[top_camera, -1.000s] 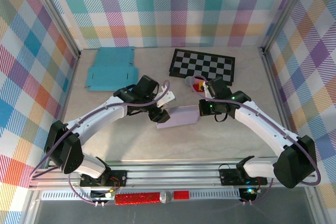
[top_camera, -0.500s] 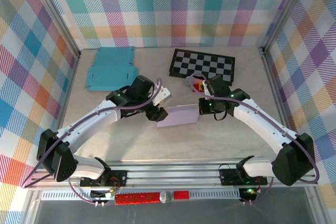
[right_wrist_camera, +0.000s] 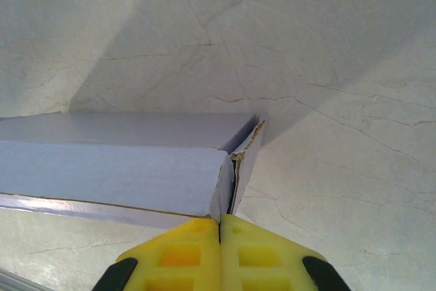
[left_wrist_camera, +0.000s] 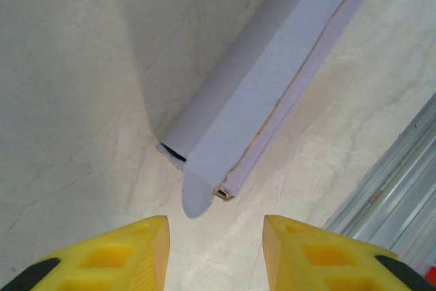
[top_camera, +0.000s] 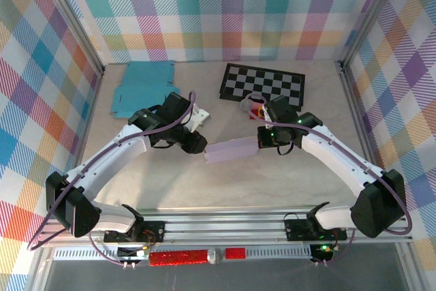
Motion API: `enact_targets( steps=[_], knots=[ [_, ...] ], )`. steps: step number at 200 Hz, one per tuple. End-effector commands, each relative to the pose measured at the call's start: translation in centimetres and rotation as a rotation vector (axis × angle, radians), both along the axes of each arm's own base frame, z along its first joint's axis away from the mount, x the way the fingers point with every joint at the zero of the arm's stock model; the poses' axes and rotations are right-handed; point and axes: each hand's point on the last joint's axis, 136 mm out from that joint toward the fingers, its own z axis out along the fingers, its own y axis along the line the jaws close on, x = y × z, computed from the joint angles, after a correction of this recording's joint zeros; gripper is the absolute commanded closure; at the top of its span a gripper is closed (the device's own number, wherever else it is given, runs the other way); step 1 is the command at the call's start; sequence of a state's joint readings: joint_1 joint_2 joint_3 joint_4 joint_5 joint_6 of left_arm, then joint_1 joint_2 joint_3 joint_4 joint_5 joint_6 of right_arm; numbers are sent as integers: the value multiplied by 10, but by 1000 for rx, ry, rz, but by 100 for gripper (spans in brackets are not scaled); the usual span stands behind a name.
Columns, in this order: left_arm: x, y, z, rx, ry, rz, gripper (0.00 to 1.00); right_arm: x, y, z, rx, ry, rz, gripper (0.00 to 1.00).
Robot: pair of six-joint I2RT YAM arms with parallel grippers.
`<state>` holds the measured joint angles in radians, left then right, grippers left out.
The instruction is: Fold the paper box
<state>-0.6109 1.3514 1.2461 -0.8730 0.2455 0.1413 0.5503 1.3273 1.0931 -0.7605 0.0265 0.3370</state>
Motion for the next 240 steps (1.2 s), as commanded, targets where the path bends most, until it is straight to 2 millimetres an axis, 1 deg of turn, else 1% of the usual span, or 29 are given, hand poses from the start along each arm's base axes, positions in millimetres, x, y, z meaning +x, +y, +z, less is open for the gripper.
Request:
enact_targets(
  steps=[1,16,33,54,94,168,191,240],
  knots=[
    [-13,4,-1,6,51,3,62,0,3,5,6,8,-2,100],
    [-9,3,-5,20,56,6,65,0,3,4,4,10,-3,100],
    [-10,-1,-10,34,68,-14,69,0,3,4,4,12,-3,100],
    [-11,-4,-14,71,50,-41,69,-1,3,4,5,15,-5,100],
    [-2,1,-21,149,17,-30,70,-2,3,3,7,18,-7,100],
    [0,-6,-29,161,23,-52,80,-1,4,2,8,21,-7,100],
    [3,-8,-29,160,16,-51,81,-1,4,2,9,21,-5,100],
    [5,-13,-28,150,17,-53,89,-1,4,1,9,23,-5,100]
  ],
)
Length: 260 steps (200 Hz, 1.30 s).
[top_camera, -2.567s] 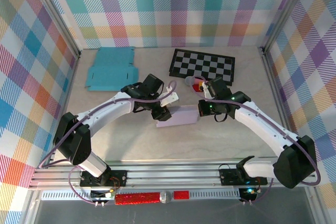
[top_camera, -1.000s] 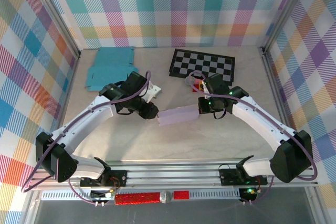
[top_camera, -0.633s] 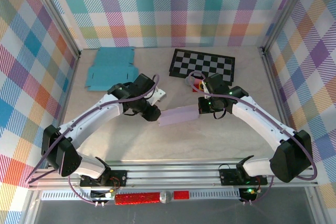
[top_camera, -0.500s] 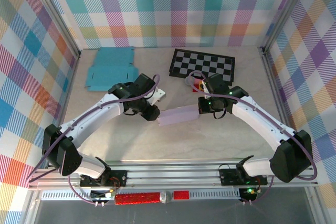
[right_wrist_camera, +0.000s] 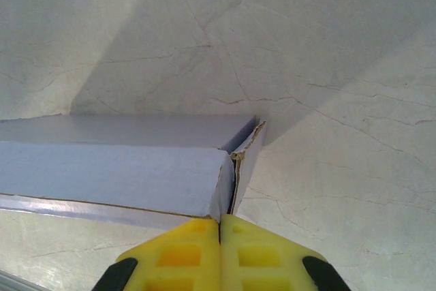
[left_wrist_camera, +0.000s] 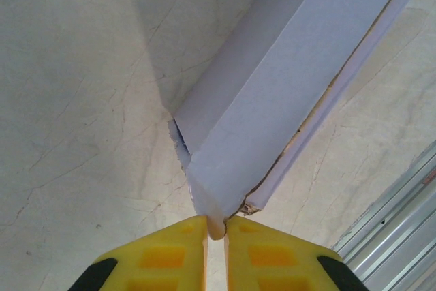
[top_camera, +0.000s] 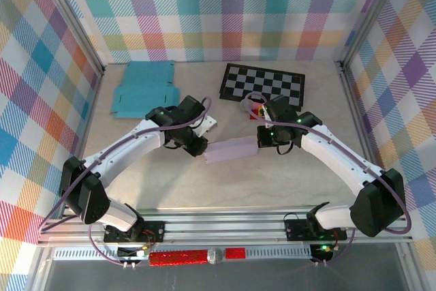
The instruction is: Fold the paper box
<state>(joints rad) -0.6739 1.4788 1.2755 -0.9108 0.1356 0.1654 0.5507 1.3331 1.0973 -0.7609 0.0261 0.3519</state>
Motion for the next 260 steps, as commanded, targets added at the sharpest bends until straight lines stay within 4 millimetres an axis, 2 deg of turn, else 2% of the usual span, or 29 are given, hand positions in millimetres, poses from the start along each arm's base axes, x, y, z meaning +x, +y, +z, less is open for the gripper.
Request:
enact_targets(
  steps=[1,50,85,202,260],
  knots=[
    [3,-8,8,-17,-20,-17,89,-1,4,1,5,16,9,100],
    [1,-12,7,-23,2,-9,94,0,5,1,9,17,7,100],
    [-1,-18,8,-58,62,65,98,1,5,1,4,23,-6,100],
    [-8,-24,11,-80,230,270,99,6,8,2,9,54,-48,100],
    [-4,-25,14,-79,302,376,100,5,9,0,14,71,-51,100]
  ],
)
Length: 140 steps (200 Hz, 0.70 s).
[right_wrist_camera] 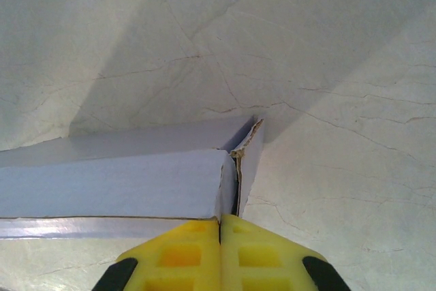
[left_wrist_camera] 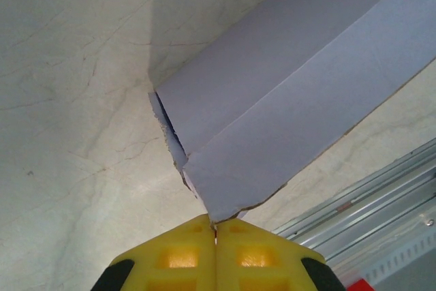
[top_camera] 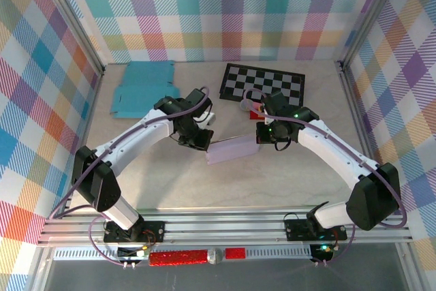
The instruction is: Fold the paper box
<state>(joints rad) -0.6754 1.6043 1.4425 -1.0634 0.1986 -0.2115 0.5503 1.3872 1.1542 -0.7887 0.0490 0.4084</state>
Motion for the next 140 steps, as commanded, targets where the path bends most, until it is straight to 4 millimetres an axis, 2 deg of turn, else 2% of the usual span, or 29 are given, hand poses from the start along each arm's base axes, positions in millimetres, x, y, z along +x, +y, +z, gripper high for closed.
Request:
enact_targets(
  steps=[1,140],
  knots=[
    [-2,-12,9,-53,51,52,100,-5,8,0,26,43,10,100],
    [5,-13,6,-49,83,130,100,-4,9,-1,29,49,6,100]
  ],
)
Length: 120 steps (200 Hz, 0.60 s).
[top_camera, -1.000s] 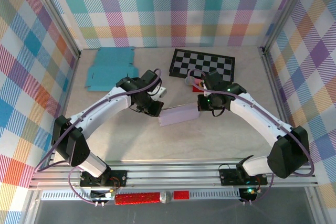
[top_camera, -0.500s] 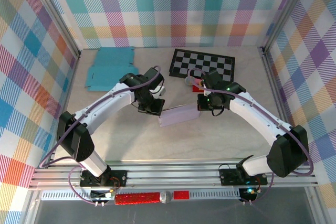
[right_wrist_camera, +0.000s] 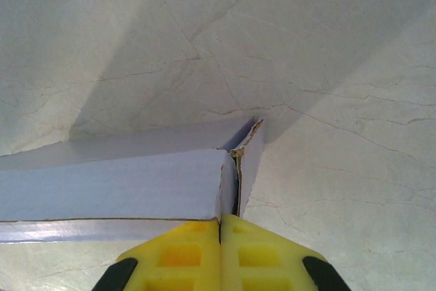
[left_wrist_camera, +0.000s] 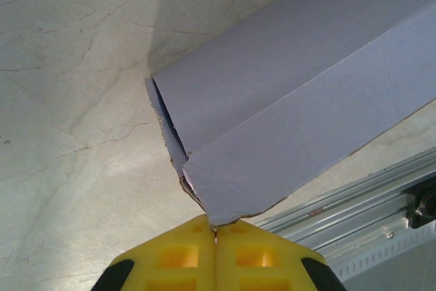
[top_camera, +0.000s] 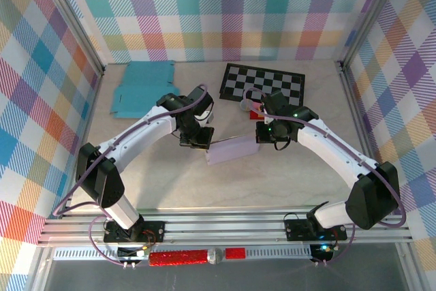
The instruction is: Fold the paper box
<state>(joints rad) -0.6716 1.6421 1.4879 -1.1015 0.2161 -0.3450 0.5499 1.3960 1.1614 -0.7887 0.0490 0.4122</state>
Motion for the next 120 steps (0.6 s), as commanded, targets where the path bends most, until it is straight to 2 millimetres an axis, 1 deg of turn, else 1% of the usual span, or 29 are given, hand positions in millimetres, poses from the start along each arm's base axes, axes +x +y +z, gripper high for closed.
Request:
enact_targets(
  steps=[1,61,100,120],
  knots=[
    [5,-11,5,-48,4,5,100,-6,8,-1,29,46,10,100],
    [2,-6,-5,-41,-11,-28,100,-8,6,-7,22,53,7,100],
    [-2,3,-14,-5,-19,-54,100,-9,4,-10,10,53,13,100],
    [-2,2,-17,-7,-14,-58,100,-10,4,-11,7,56,17,100]
  ],
)
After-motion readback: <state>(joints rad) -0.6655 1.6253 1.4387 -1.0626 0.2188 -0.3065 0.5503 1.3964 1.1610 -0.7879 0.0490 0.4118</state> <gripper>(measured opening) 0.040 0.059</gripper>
